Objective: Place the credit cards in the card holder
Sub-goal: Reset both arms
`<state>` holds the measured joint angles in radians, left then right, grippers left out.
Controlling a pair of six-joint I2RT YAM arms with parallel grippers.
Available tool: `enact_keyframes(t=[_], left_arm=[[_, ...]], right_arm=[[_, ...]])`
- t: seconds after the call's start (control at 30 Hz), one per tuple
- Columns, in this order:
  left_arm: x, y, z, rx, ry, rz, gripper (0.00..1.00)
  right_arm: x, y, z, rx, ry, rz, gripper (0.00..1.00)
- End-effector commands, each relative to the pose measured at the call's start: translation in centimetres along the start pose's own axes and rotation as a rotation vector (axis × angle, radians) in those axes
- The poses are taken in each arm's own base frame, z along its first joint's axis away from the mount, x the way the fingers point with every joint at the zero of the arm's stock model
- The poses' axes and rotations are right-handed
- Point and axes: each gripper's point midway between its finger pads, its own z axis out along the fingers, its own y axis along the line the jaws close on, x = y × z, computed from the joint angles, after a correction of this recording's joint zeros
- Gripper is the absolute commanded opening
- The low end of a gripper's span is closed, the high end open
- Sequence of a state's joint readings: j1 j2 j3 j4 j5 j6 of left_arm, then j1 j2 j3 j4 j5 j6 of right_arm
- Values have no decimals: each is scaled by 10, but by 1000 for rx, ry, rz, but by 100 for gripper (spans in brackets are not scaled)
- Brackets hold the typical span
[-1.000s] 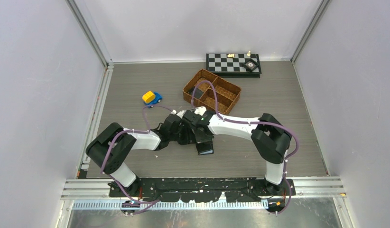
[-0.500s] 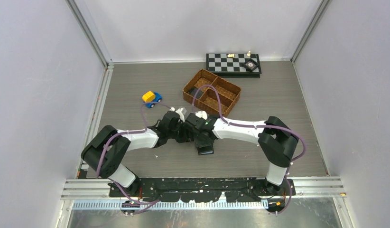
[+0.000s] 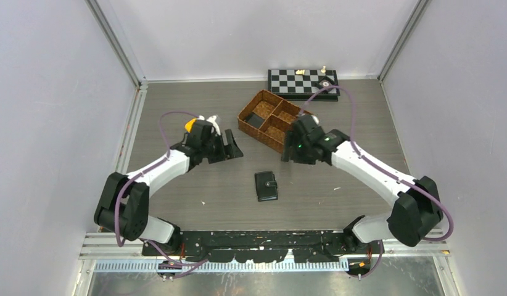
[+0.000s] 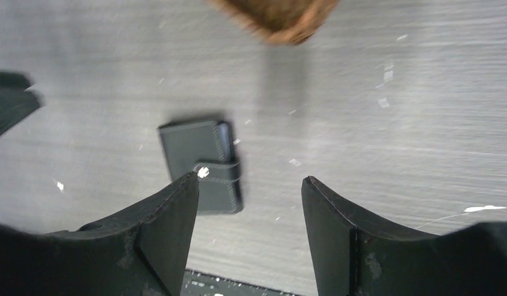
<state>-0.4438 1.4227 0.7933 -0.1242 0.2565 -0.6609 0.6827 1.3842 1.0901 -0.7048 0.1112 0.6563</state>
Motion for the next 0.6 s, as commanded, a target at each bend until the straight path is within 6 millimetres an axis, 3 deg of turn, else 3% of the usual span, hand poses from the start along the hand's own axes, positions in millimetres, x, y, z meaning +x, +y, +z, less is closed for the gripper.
enact_keyframes(t=[0.0,0.2,0.37,0.57], left_arm=[[-40,26,-21,-62,-42,23,78],[-100,46,-69,-97,-186,0,80],[-140,40,-141,-241,-413,164,81],[-155,20,-206,-283,-593,301,82]], right_arm=[[-38,-45,3,-4,-59,66,68],[-85,-121,-9,41,-172,243,71],[-116,-168,-48,155,-376,281,72],[-141,-177,-104,189,-670,232,73]])
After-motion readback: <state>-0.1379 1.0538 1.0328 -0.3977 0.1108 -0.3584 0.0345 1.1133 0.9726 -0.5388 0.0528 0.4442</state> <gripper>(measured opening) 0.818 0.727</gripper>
